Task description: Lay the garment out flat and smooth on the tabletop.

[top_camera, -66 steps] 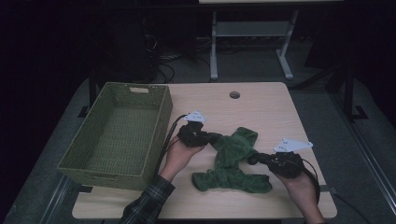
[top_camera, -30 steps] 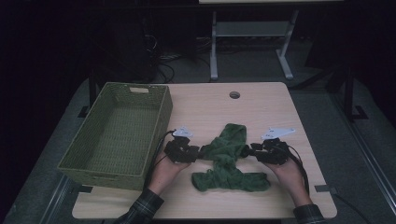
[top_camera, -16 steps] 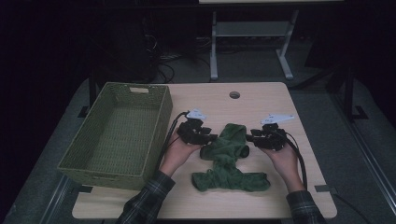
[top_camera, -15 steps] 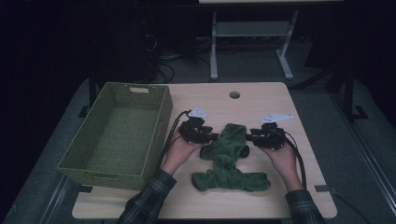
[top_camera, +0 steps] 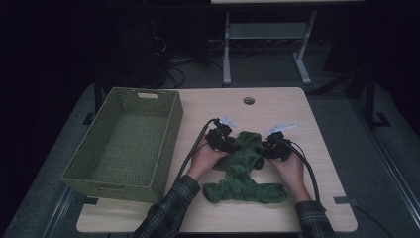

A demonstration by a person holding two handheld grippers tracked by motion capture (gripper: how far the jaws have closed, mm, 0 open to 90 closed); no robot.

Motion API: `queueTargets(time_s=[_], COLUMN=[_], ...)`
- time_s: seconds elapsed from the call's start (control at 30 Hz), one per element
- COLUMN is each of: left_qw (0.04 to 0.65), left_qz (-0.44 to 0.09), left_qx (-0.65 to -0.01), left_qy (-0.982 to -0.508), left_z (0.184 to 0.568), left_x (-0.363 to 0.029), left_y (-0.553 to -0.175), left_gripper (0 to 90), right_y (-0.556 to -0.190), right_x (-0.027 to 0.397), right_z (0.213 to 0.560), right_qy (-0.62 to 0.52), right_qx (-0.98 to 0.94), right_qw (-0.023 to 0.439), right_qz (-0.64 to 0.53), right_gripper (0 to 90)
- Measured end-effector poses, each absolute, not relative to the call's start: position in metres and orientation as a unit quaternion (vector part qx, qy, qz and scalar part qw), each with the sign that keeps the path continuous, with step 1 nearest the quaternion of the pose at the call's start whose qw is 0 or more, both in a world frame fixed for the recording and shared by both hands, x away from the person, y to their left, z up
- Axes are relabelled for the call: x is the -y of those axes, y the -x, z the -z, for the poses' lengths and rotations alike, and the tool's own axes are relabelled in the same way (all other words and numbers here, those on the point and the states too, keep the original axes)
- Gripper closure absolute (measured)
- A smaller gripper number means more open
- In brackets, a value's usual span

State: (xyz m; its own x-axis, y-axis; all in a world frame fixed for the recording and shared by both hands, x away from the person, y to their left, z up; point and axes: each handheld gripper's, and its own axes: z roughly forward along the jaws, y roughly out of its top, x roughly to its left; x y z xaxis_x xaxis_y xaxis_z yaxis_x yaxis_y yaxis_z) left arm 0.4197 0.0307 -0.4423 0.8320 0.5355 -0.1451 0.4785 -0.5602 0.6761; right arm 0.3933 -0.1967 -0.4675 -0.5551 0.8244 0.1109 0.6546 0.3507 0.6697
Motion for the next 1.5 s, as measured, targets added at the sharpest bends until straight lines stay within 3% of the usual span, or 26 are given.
queueTargets(time_s=[0.13,0.3,0.5,1.07,1.3,1.5], left_qw=[0.345,0.335,0.351,0.402,0.410,0.402], left_qz=[-0.040,-0.038,-0.036,-0.069,-0.069,-0.069], left_qx=[-0.286,-0.291,-0.293,-0.323,-0.345,-0.367], left_qy=[-0.893,-0.895,-0.889,-0.854,-0.841,-0.836], left_z=[0.450,0.457,0.454,0.427,0.437,0.459], left_x=[-0.028,-0.029,-0.035,-0.077,-0.089,-0.088], left_y=[-0.420,-0.420,-0.419,-0.416,-0.421,-0.433], left_gripper=[56.0,61.1,79.0,84.8,86.0,86.2], right_y=[-0.392,-0.389,-0.388,-0.381,-0.379,-0.394], right_x=[0.192,0.190,0.188,0.201,0.210,0.209], right_z=[0.469,0.469,0.468,0.446,0.436,0.453], right_qy=[-0.449,-0.441,-0.434,-0.430,-0.428,-0.438], right_qx=[-0.817,-0.821,-0.825,-0.807,-0.795,-0.802], right_qw=[0.144,0.150,0.138,0.172,0.178,0.165], right_qz=[-0.331,-0.331,-0.334,-0.367,-0.390,-0.371], right_gripper=[55.3,65.6,85.1,87.9,88.8,89.0])
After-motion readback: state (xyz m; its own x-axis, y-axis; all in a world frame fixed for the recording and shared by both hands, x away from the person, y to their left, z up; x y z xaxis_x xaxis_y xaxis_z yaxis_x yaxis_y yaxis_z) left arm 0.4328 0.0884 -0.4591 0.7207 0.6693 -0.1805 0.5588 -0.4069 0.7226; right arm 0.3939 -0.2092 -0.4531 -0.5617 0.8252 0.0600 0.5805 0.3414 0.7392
